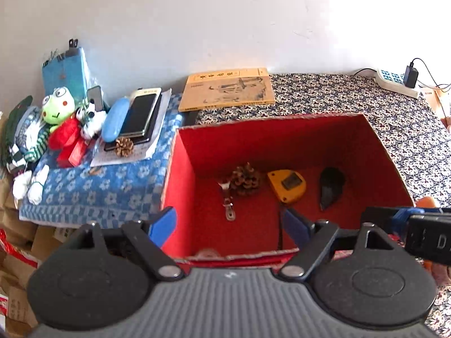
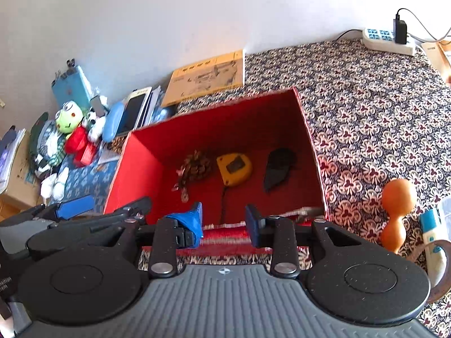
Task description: Organize rigid objects
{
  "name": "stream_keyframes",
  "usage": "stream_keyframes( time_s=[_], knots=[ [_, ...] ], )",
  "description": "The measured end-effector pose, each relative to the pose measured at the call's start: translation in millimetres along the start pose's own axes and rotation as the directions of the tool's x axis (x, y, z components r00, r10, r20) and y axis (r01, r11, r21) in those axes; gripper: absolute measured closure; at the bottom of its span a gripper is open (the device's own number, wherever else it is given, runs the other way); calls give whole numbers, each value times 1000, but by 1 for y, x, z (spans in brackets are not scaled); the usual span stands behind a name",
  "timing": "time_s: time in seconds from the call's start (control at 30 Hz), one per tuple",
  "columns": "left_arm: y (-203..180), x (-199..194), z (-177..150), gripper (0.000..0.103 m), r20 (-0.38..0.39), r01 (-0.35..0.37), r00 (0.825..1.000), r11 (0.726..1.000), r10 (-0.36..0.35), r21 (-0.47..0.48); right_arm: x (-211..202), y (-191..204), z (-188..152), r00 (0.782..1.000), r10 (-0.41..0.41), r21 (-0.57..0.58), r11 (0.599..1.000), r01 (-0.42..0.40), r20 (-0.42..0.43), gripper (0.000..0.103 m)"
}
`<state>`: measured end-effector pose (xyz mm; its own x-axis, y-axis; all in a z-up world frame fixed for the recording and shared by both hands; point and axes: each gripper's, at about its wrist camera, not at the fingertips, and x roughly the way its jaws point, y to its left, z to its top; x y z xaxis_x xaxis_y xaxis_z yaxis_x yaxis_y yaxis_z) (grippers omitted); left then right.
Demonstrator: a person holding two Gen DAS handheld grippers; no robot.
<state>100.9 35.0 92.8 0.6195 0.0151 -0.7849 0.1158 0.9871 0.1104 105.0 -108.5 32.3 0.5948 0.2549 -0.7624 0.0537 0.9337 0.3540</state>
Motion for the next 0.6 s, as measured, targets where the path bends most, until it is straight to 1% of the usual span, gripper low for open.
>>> stream_keyframes(
  time_s=[0.07,0.17,0.3,0.47,0.6],
  knots=[
    [2,6,2,20,-4,-11,1000,1000,11,-1,4,1,2,1000,-13,6,1000,13,12,86],
    [9,15,5,20,-11,-4,1000,1000,4,-7,11,2,4,999,-33,18,999,33,17,86],
    [13,26,7,20,-20,-27,999,1000,27,-2,22,3,8,999,-45,28,999,45,15,86],
    [17,39,8,20,-30,-31,999,999,30,-13,36,1,9,998,-61,5,998,61,14,86],
    [17,48,9,20,-36,-44,998,999,43,-22,48,0,14,998,-54,-15,998,54,-12,86]
  ],
)
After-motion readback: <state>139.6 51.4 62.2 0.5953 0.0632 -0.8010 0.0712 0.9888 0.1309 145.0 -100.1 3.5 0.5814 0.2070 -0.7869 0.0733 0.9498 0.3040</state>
